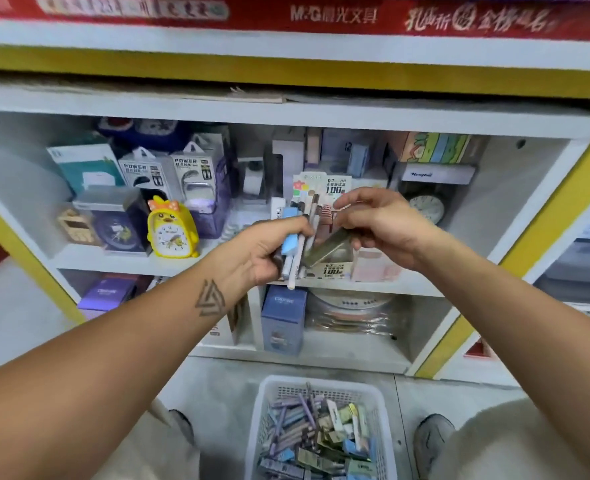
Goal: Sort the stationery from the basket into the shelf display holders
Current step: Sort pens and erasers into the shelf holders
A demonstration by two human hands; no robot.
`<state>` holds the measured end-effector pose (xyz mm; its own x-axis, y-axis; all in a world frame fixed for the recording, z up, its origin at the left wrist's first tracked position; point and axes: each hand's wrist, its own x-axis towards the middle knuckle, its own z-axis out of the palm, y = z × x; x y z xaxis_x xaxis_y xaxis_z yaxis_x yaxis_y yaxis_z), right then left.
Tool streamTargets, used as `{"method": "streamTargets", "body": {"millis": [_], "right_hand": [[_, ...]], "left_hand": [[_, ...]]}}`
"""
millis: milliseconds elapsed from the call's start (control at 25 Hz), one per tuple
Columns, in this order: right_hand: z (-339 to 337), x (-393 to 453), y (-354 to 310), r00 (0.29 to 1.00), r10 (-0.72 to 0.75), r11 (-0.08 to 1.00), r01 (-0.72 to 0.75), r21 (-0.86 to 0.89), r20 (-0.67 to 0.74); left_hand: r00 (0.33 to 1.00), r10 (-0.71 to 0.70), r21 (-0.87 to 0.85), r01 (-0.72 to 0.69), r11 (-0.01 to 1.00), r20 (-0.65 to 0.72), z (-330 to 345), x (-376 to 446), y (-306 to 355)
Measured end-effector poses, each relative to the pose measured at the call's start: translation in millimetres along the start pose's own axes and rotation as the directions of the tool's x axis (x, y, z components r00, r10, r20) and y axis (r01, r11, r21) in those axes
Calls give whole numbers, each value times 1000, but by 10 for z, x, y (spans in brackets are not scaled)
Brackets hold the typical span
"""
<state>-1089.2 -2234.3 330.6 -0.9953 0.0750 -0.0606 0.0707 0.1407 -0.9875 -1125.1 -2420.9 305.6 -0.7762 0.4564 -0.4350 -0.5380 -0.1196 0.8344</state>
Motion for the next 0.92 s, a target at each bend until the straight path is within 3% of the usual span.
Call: {"method": "streamTargets", "body": {"millis": [120, 280, 400, 560, 800, 920], "right_hand": [[-78, 147, 27, 999, -34, 999, 34, -24, -17], [-130, 324, 22, 997, -80, 985, 77, -154, -16], [-21, 462, 19, 987, -157, 903, 137, -407, -15], [207, 598, 77, 970, -243, 870, 207, -448, -23], [341, 697, 135, 851, -525, 582, 364, -727, 6], [341, 737, 158, 824, -563, 498, 391, -774, 54]], "left_hand": [[993, 13, 48, -8, 999, -116, -140, 71, 32], [985, 8, 1, -8, 1000, -172, -330, 123, 215], [983, 2, 19, 1, 1000, -182, -360, 145, 332], [984, -35, 9, 37, 999, -177, -368, 187, 333], [982, -33, 18, 37, 999, -185, -365, 198, 318], [980, -32, 8, 34, 999, -197, -400, 188, 316]]}}
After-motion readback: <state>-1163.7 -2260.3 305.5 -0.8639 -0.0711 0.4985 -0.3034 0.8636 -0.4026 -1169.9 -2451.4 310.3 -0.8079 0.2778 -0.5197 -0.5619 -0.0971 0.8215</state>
